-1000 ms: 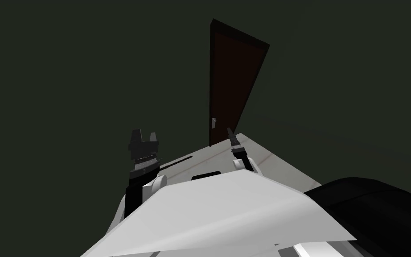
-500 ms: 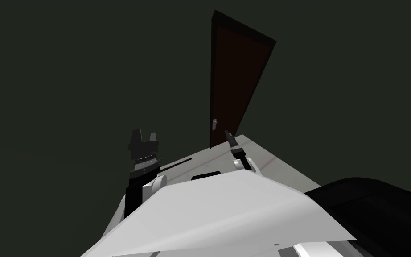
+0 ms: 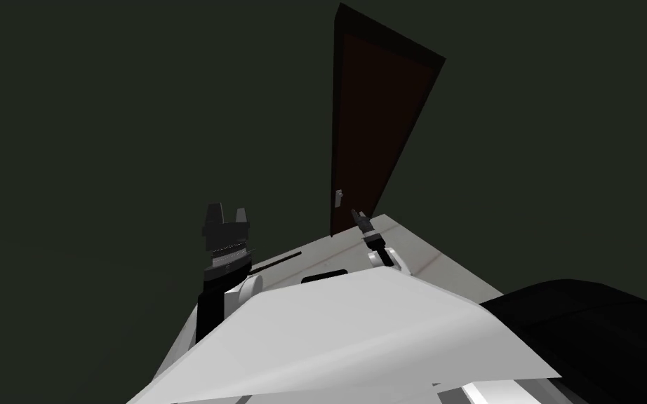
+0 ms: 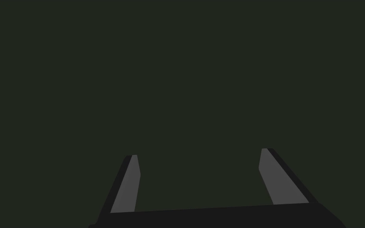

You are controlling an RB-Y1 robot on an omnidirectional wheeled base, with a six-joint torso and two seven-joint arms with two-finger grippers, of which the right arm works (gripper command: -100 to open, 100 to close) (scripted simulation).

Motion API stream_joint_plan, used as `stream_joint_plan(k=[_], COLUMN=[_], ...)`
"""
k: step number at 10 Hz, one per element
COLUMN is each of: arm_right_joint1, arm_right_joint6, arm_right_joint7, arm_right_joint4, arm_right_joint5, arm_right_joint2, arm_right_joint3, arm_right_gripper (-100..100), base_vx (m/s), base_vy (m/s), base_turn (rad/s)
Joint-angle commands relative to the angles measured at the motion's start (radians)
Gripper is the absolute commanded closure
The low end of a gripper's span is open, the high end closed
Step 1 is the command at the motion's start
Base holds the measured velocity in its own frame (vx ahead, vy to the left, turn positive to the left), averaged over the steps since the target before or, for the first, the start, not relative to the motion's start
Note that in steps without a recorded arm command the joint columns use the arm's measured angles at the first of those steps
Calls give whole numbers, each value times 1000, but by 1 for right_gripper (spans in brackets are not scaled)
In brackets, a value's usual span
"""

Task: Pull the door open

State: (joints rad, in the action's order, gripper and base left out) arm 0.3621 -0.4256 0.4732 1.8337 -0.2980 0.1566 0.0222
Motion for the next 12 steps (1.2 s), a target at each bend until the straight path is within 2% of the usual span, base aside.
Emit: stream_joint_plan(k=[1, 3, 6, 9, 12], arm_right_joint1=[-10, -19, -40, -52, -69], arm_right_joint6=[-5, -11, -23, -30, -41], arm_right_joint7=[30, 57, 122, 158, 211], arm_right_joint4=[-36, -69, -149, -194, -260], arm_right_joint5=[-24, -48, -104, -135, -182], arm_right_joint2=[14, 23, 45, 57, 74], arm_right_joint3=[6, 11, 21, 27, 35], arm_right_gripper=[-100, -100, -100, -100, -100], base_vx=[168, 109, 135, 120, 137], base_vy=[-45, -42, -54, -46, -43], base_turn=[31, 26, 35, 31, 31])
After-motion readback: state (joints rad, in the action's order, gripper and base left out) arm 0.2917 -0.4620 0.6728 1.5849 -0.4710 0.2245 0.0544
